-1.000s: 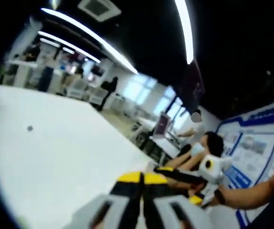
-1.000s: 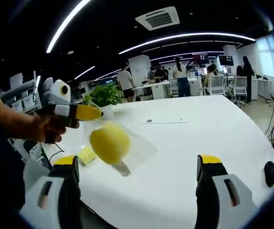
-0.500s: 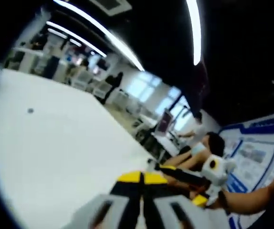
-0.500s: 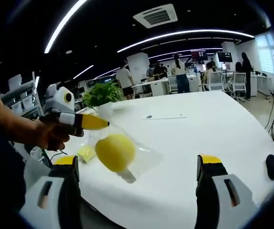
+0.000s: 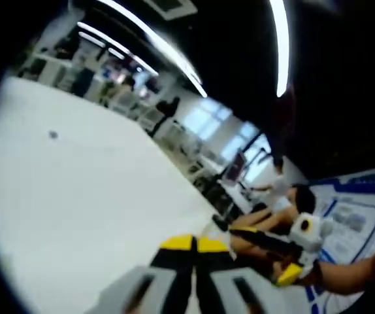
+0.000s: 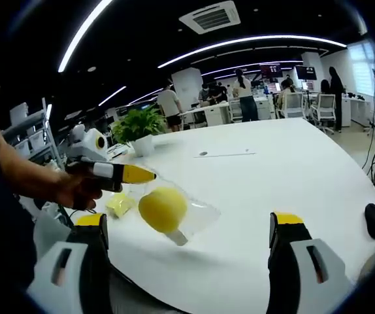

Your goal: Compare the silicone blocks by pressing each to a similar depth, holding the contact briefly, and releasing to observe deformation and rebound differences across the visible hardness samples.

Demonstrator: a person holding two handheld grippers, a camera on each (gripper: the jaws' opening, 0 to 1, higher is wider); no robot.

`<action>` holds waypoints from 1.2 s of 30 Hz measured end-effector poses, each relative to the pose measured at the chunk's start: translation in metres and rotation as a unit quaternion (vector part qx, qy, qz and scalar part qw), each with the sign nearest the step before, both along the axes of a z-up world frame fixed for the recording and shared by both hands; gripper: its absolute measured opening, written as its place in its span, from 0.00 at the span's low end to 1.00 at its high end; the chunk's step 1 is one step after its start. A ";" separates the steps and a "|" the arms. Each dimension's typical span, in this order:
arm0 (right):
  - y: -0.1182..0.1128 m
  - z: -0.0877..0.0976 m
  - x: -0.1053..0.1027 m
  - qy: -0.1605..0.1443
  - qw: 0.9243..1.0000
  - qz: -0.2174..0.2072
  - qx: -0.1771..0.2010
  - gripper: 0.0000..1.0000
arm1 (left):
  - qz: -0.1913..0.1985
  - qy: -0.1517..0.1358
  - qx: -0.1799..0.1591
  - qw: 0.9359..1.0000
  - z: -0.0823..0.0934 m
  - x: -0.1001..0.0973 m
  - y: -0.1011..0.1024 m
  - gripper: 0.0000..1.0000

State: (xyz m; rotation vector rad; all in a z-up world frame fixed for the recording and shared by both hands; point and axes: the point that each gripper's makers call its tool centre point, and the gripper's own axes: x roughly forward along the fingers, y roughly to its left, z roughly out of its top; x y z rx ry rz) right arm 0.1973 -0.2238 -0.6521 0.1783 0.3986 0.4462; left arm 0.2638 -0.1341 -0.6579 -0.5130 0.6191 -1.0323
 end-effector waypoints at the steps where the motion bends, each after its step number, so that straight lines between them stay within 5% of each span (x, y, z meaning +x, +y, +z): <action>1: 0.000 0.000 0.000 0.001 1.000 0.000 0.000 0.96 | 0.003 0.002 0.006 1.000 -0.005 0.002 0.003 0.00; 9: 0.000 -0.005 -0.004 0.010 1.000 -0.003 0.000 0.96 | 0.030 0.002 0.021 0.999 -0.025 0.029 0.018 0.00; 17: 0.002 -0.012 -0.008 0.021 1.000 -0.007 0.002 0.96 | 0.043 -0.028 0.076 0.996 -0.052 0.059 0.034 0.00; 23: 0.003 -0.015 -0.011 0.029 1.000 -0.010 0.004 0.96 | 0.047 -0.013 0.098 0.994 -0.076 0.076 0.040 0.00; 36: -0.001 -0.025 -0.016 0.050 0.999 -0.019 0.004 0.96 | 0.042 -0.002 0.142 0.989 -0.110 0.079 0.038 0.00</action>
